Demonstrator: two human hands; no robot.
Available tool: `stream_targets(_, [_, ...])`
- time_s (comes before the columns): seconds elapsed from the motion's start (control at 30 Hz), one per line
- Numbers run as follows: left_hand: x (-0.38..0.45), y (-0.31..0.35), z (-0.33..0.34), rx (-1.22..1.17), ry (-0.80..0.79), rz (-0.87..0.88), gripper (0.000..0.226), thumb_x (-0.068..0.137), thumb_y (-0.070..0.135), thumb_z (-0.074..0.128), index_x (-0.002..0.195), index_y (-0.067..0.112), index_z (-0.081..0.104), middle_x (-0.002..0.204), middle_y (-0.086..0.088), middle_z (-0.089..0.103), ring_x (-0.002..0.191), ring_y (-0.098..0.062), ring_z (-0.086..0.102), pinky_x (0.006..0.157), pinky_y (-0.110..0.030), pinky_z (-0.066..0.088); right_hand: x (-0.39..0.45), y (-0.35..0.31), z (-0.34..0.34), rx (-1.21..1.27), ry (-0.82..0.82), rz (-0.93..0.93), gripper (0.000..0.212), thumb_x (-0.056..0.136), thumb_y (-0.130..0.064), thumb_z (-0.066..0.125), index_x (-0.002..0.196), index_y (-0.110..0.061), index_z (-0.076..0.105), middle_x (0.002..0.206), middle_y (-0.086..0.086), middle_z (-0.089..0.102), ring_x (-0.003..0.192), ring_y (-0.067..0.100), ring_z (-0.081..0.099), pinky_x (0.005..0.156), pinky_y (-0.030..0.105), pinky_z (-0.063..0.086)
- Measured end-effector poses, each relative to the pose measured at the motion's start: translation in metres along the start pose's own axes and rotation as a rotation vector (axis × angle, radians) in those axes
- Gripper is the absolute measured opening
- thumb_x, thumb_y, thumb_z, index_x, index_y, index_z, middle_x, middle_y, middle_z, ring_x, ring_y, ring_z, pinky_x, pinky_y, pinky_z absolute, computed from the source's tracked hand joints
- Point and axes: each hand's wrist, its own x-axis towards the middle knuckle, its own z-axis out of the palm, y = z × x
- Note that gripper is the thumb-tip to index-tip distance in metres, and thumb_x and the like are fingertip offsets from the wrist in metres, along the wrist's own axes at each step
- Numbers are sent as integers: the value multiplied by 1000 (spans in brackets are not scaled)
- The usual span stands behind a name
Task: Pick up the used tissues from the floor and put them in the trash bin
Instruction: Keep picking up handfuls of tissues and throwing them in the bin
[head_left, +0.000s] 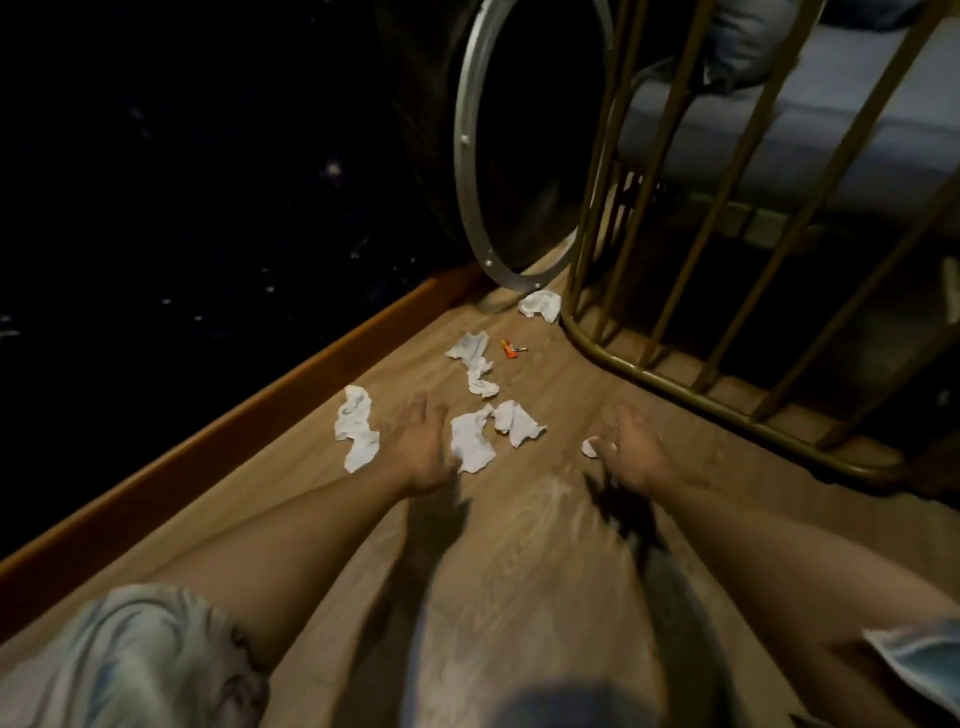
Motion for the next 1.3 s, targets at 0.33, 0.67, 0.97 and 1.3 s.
stream_targets(0.33, [77,23,77,-173,-148,-164,89,88,61,52,155,21,9,161,-19,-8,148,-41,-2,118,-51,13,44,47,58,109,43,336,95,71,-82,50,147,-41,12,161,9,-3,144,45,4,113,66,9])
stream_targets(0.67, [146,52,118,-407,-112,-117,92,77,79,45,152,43,5,157,-14,-31,141,-44,-31,113,-68,-2,59,52,99,120,191,-42,51,95,-41,51,142,-21,42,155,5,33,147,20,21,119,34,21])
stream_targets(0.97, [93,47,157,-583,271,41,23,89,33,62,101,14,67,123,-6,55,121,-19,45,97,-21,31,46,30,107,-28,136,-583,31,84,-13,64,115,-16,59,104,3,58,99,20,54,86,28,43])
stream_targets(1.3, [18,3,86,-828,409,-292,10,91,12,60,83,18,62,84,-1,63,75,-14,58,51,-8,38,29,-48,87,234,41,-296,66,79,-73,45,90,-11,64,87,-4,57,70,14,59,68,33,52])
